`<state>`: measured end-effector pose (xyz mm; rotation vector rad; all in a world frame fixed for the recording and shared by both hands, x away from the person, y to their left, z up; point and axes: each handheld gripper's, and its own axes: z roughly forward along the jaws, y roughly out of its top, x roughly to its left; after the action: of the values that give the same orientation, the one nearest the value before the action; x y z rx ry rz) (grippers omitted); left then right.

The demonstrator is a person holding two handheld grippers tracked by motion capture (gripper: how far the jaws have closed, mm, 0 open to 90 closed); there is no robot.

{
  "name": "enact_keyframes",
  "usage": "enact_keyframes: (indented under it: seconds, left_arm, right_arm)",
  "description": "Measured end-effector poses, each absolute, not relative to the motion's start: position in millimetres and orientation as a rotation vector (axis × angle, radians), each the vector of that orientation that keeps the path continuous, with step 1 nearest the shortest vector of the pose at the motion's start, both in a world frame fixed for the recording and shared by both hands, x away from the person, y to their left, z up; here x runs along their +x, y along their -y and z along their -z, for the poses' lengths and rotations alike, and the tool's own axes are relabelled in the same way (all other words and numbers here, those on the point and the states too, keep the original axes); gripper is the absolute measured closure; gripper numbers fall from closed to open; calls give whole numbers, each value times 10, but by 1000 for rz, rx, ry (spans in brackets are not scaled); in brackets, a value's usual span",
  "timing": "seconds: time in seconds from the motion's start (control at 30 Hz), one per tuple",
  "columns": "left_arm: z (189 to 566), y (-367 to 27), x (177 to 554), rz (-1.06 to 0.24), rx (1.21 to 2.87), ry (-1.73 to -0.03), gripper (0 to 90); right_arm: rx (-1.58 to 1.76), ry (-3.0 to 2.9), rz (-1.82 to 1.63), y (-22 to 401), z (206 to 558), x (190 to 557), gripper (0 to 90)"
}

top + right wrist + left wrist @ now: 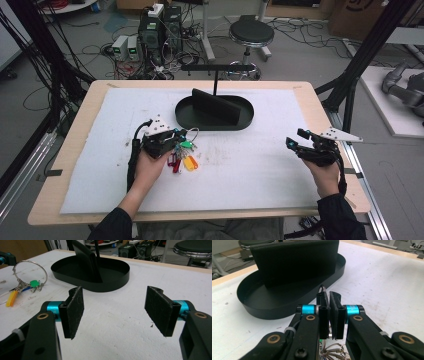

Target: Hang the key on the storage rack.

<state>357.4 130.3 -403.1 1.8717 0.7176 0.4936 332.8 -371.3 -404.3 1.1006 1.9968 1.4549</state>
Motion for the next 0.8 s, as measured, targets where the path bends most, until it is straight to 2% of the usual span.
enact_keyframes:
  seconds: [0.27, 0.37, 0.8]
  left_arm:
    - [4070, -1307, 3621, -479, 1884, -726, 847]
    - [4113, -1289, 3655, -454, 1912, -749, 796]
    - [4139, -1274, 3678, -463, 1932, -760, 828]
  right_arm:
    - [1105, -2001, -1455, 3707, 4046, 3328, 324]
    - [1101, -2004, -1454, 3703, 4049, 3332, 324]
    - [1102, -2013, -1452, 3694, 4055, 3338, 324]
